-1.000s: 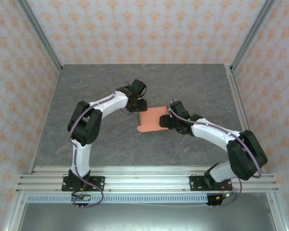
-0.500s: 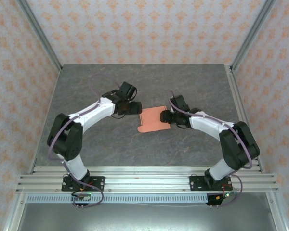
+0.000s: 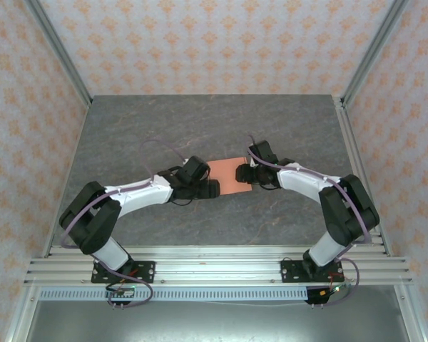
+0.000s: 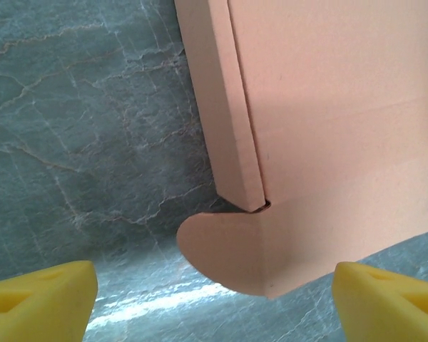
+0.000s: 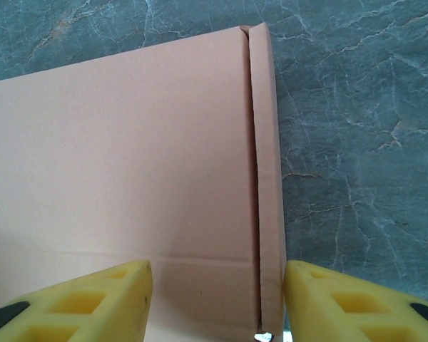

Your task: Fold the paper box

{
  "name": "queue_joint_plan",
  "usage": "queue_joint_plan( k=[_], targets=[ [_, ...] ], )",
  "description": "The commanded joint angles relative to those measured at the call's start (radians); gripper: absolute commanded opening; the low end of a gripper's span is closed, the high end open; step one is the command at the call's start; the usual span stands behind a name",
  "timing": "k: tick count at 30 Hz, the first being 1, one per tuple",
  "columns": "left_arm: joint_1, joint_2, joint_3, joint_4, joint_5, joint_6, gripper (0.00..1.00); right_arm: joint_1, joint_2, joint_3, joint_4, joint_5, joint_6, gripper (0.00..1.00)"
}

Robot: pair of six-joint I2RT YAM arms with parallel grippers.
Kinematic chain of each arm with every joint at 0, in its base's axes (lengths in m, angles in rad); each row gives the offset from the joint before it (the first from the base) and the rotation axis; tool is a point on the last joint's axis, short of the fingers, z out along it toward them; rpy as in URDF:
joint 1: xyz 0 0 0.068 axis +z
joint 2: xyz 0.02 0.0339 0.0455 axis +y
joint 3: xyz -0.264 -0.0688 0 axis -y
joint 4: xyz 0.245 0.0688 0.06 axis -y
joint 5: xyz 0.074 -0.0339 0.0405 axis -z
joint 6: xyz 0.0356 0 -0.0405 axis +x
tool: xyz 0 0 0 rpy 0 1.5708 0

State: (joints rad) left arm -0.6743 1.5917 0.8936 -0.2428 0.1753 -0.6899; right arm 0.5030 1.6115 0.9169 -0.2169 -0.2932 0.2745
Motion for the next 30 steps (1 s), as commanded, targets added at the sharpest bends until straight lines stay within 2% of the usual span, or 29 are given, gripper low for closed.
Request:
queue_joint_plan(
  k=[1,5,9,22,30],
  targets=[
    [-0.015,-0.029,-0.008,0.114,0.001,-0.059,0.86,-0.003,0.012,0.025,0.005,-0.004,-0.018,0.51],
    [-0.036,-0.008,-0.009,0.186,0.038,-0.081,0.85,-0.004,0.022,0.031,0.007,-0.007,-0.017,0.51],
    [-0.048,0.023,0.008,0.176,0.046,-0.095,0.85,-0.004,0.029,0.039,0.007,-0.018,-0.015,0.49],
    [-0.064,0.008,0.029,0.043,-0.061,-0.094,0.87,-0.004,0.039,0.034,0.006,-0.027,-0.014,0.48],
    [-0.064,0.036,0.051,0.036,-0.053,-0.082,0.88,-0.004,0.039,0.03,0.004,-0.032,-0.012,0.48]
  ],
)
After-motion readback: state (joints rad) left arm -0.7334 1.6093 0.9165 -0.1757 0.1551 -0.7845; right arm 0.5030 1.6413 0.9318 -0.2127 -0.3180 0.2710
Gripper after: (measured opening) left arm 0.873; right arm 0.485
